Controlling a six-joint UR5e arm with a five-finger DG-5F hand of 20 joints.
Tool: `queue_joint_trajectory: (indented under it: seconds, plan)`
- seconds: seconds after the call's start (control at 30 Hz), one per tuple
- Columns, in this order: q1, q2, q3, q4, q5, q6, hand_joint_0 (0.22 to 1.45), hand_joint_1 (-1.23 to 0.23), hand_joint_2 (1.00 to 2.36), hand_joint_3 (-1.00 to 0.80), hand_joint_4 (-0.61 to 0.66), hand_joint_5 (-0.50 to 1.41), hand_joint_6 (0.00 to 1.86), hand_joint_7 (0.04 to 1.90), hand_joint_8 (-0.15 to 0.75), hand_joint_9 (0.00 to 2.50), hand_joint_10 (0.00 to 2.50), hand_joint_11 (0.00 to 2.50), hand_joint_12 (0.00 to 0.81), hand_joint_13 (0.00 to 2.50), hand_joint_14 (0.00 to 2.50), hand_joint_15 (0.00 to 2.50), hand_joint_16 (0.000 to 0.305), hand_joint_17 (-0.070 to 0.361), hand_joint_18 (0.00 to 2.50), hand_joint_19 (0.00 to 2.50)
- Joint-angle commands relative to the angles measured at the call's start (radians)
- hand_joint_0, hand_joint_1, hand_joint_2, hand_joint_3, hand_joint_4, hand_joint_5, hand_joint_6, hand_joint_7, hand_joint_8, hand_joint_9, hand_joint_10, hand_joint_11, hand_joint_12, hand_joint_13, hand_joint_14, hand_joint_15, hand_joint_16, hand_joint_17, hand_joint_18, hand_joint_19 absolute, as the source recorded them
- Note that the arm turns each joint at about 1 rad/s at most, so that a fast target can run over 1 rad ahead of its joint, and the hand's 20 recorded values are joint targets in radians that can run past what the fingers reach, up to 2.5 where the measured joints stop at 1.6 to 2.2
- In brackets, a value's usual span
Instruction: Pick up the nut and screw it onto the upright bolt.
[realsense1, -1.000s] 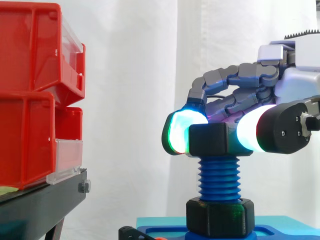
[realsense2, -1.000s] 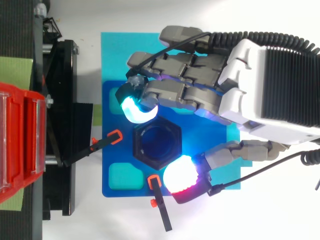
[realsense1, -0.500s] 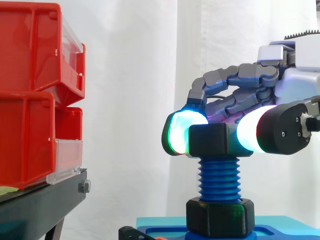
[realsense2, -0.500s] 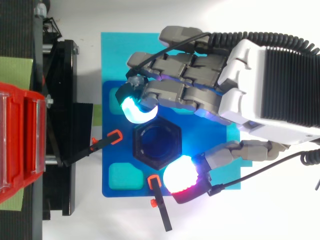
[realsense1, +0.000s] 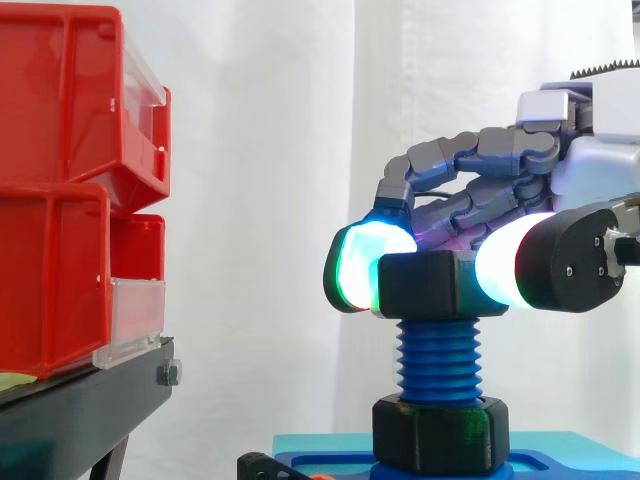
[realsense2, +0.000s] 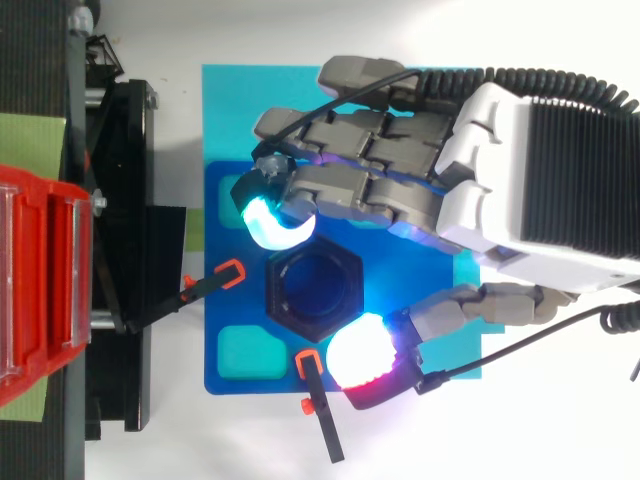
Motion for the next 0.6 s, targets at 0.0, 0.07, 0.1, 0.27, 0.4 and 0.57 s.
queue_joint_trajectory:
  seconds: [0.0,0.07,0.1,0.27,0.4,0.57]
  plan:
    - [0.0,0.0,0.0,0.0,-0.001,0.0,0.5,-0.6,1.0,-0.5,0.27,-0.16,0.5,1.17,0.267,0.58,0.0,0.0,0.238,0.65,0.0,0.0,0.026,0.058,0.49,0.01]
    - [0.0,0.0,0.0,0.0,-0.001,0.0,0.5,-0.6,1.0,-0.5,0.27,-0.16,0.5,1.17,0.268,0.58,0.0,0.0,0.237,0.66,0.0,0.0,0.026,0.057,0.49,0.01]
    - [0.0,-0.005,0.0,0.0,-0.001,0.0,0.5,-0.6,1.0,-0.5,0.27,-0.16,0.5,1.17,0.267,0.58,0.0,0.0,0.238,0.65,0.0,0.0,0.026,0.058,0.49,0.01]
    - [-0.002,-0.007,0.0,0.003,-0.002,0.002,0.5,-0.6,1.0,-0.5,0.27,-0.16,0.5,1.16,0.271,0.58,0.0,0.0,0.237,0.66,0.0,0.0,0.026,0.058,0.49,0.01]
    - [-0.002,-0.007,0.0,0.003,-0.002,0.002,0.5,-0.59,1.0,-0.5,0.28,-0.16,0.5,1.17,0.27,0.58,0.0,0.0,0.238,0.66,0.0,0.0,0.026,0.058,0.49,0.01]
    - [-0.002,-0.007,0.0,0.002,-0.002,0.0,0.5,-0.6,1.0,-0.5,0.27,-0.16,0.5,1.17,0.266,0.58,0.0,0.0,0.238,0.66,0.0,0.0,0.026,0.058,0.49,0.02]
